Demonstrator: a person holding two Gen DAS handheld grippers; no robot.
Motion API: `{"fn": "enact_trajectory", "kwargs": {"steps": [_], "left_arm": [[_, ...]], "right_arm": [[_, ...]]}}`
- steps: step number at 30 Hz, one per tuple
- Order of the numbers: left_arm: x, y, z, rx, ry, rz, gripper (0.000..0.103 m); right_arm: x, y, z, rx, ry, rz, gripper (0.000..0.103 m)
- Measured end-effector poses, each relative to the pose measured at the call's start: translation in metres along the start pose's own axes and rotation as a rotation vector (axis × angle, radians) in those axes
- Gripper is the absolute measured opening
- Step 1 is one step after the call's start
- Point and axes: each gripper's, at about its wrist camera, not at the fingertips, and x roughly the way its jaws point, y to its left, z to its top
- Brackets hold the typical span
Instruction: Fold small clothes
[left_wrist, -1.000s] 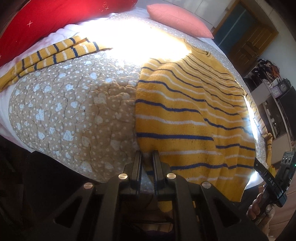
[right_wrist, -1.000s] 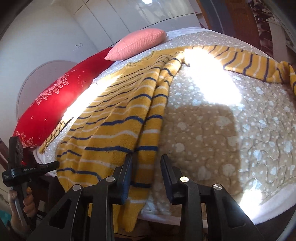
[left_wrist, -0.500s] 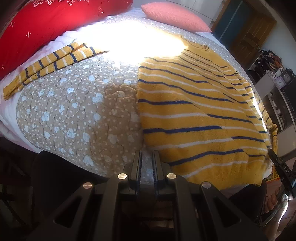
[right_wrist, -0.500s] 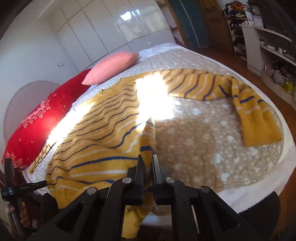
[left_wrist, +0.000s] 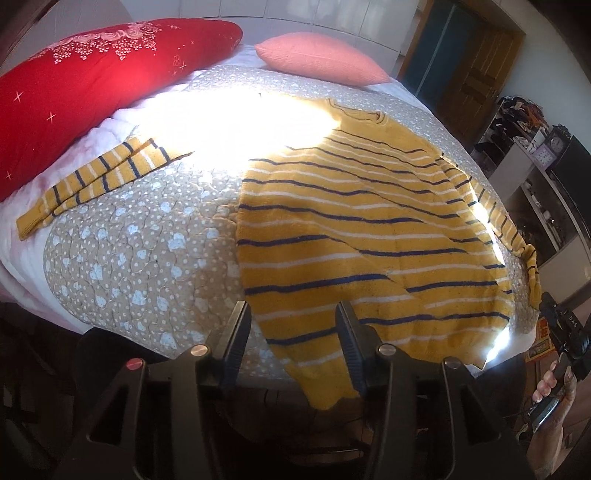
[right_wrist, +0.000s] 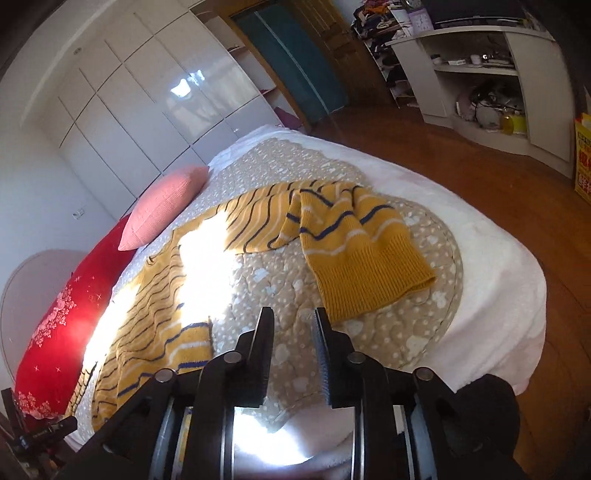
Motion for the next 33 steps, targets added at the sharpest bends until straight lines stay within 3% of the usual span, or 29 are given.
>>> {"fn": "enact_trajectory", "kwargs": {"steps": [1, 2, 4, 5, 10, 14, 15, 16, 17, 19, 22, 25, 27, 30, 33], "left_arm": [[0.002, -0.004, 0.000, 0.007, 0.004, -0.002, 0.046], [0.003, -0.007, -0.001, 0.014, 0.007, -0.004, 0.046], [0.004, -0.011, -0.002, 0.024, 0.009, -0.005, 0.047], [0.005, -0.012, -0.002, 0.027, 0.010, -0.001, 0.047], [0.005, -0.013, 0.000, 0.024, 0.009, 0.000, 0.048], [0.003, -0.016, 0.003, 0.021, -0.002, -0.002, 0.049], [0.002, -0.016, 0.004, 0.024, -0.008, 0.004, 0.049], [0.000, -0.016, 0.004, 0.028, -0.014, 0.009, 0.049], [-0.002, -0.016, 0.005, 0.031, -0.019, 0.013, 0.049], [-0.005, -0.013, 0.008, 0.032, -0.035, 0.017, 0.049], [-0.010, -0.004, 0.013, 0.016, -0.060, 0.019, 0.051], [-0.010, 0.007, 0.020, -0.020, -0.078, 0.017, 0.056], [-0.006, 0.013, 0.027, -0.051, -0.073, -0.011, 0.057], [0.003, 0.017, 0.044, -0.081, -0.085, -0.068, 0.060], [0.012, 0.025, 0.069, -0.132, -0.164, -0.089, 0.076]], "right_arm": [[0.001, -0.003, 0.001, 0.020, -0.003, 0.013, 0.051], [0.001, -0.006, 0.002, 0.052, -0.002, 0.039, 0.055], [0.004, -0.014, 0.000, 0.113, 0.007, 0.082, 0.057], [0.005, -0.015, 0.000, 0.119, 0.006, 0.064, 0.057], [0.010, 0.018, 0.007, -0.162, -0.066, -0.178, 0.057], [0.050, 0.018, 0.010, -0.291, 0.017, -0.285, 0.062], [0.056, 0.016, 0.010, -0.319, 0.016, -0.326, 0.051], [0.057, 0.014, 0.011, -0.346, -0.001, -0.380, 0.018], [0.054, 0.011, 0.015, -0.354, -0.006, -0.390, 0.007], [0.040, 0.001, 0.030, -0.321, -0.039, -0.405, 0.005], [0.010, -0.015, 0.066, -0.297, -0.135, -0.520, 0.005], [-0.012, -0.023, 0.109, -0.237, -0.182, -0.500, 0.004], [-0.019, 0.003, 0.127, -0.301, -0.227, -0.504, 0.004], [-0.012, 0.058, 0.143, -0.423, -0.254, -0.446, 0.004], [0.009, 0.123, 0.143, -0.545, -0.215, -0.333, 0.004]]}}
